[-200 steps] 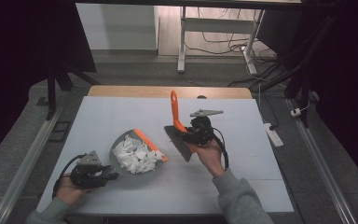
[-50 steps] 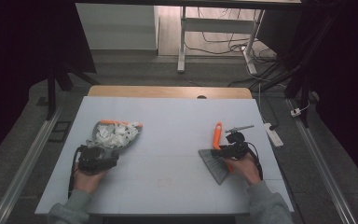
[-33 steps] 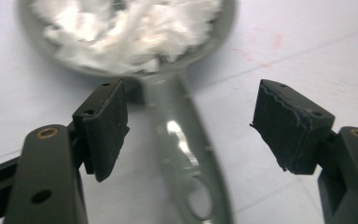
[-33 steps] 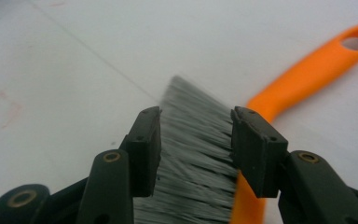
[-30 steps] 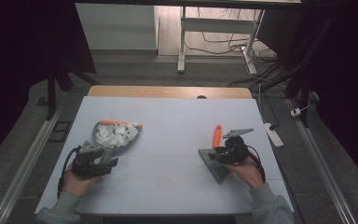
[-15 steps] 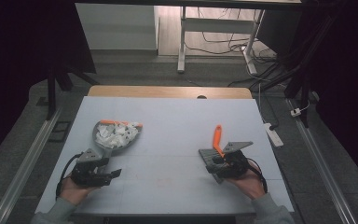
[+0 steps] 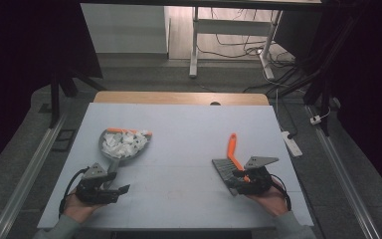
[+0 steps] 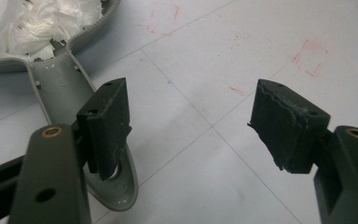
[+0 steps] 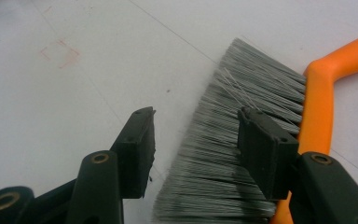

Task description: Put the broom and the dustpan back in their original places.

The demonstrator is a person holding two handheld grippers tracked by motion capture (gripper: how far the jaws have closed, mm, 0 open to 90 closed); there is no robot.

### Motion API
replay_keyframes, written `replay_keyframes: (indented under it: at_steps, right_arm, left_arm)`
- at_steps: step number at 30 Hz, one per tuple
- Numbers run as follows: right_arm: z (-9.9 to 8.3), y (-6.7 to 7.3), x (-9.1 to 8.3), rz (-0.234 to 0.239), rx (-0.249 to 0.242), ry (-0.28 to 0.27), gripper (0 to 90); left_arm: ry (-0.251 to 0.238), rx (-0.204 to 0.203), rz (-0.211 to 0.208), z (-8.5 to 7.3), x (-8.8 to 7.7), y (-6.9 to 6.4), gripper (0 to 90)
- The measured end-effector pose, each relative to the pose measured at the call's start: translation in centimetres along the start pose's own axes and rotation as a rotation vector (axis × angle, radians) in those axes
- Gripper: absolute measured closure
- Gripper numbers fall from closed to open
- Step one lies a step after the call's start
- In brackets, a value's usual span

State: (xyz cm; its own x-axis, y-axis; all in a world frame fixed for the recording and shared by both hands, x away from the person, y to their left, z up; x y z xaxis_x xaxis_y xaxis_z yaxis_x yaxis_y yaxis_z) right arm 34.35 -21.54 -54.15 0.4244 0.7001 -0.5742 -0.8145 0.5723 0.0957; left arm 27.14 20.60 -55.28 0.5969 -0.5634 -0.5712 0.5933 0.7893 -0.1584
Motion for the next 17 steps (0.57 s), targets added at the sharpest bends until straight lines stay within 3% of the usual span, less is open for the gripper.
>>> replay_keyframes:
  at_steps: [17]
  right_arm:
    - [0.51,0.33,-0.20,0.003,-0.014,-0.040,46.2]
  left_arm:
    - [0.003,-0.002,0.007,-0.03,-0.02,0.12,29.3]
Point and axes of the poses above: each handheld gripper's, and its own axes: x roughly forward along the jaws, z roughly out of its top, y roughly to its left, the point moved 6 cm from there along x, roughly forward along the jaws, and after that the axes turned 8 degrees about -y, right-handed, at the moved point
